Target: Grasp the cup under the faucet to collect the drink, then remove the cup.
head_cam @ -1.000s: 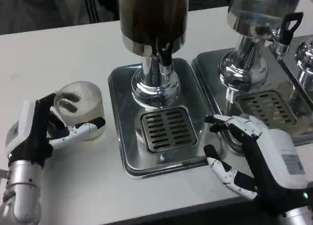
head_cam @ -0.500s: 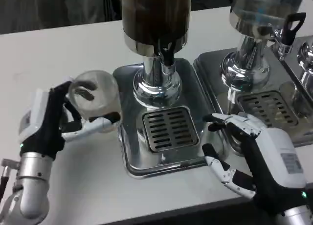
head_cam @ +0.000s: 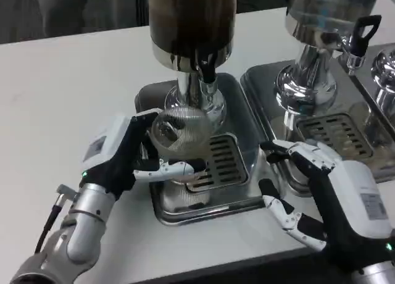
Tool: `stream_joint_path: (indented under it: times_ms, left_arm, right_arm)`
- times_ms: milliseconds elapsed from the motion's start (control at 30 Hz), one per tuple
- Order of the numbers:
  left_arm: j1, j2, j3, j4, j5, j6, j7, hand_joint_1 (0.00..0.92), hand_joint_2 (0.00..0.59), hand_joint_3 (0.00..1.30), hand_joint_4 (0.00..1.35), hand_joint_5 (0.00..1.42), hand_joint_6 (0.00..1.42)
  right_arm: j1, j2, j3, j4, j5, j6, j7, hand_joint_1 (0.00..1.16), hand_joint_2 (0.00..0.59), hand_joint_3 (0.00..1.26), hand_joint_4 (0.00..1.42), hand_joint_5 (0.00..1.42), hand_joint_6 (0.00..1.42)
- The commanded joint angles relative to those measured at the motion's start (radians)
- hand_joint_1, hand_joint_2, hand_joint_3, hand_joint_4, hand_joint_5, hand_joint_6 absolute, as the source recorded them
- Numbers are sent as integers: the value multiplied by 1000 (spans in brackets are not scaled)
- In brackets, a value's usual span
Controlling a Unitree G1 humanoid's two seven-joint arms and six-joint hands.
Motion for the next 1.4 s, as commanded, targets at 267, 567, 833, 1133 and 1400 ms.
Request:
stream_joint_path:
  times_ms: [267, 567, 833, 1133, 1400]
  left_arm:
    - [-36, -1, -47, -5, 29, 68, -82, 234, 27, 333, 403, 547, 574]
    - [-50, 13, -96, -23, 69, 107, -111, 188, 29, 291, 229, 302, 271]
    - [-67, 10, -148, -34, 108, 139, -102, 176, 38, 243, 222, 299, 238]
    - [-79, 8, -153, -28, 92, 156, -116, 155, 41, 140, 150, 259, 203]
    - [-64, 26, -154, -60, 93, 162, -129, 68, 31, 0, 0, 71, 92]
  right_arm:
    - [35, 13, -11, -25, 6, 0, -6, 440, 426, 339, 420, 286, 180]
    - [30, 12, -11, -26, 12, -7, 2, 440, 426, 339, 420, 288, 188]
    - [26, 10, -9, -22, 18, -13, 5, 439, 426, 339, 420, 288, 193]
    - [35, 9, -8, -25, 27, -11, 16, 439, 426, 339, 420, 288, 203]
    - [43, 18, -2, -31, 28, -9, 24, 439, 426, 339, 420, 309, 213]
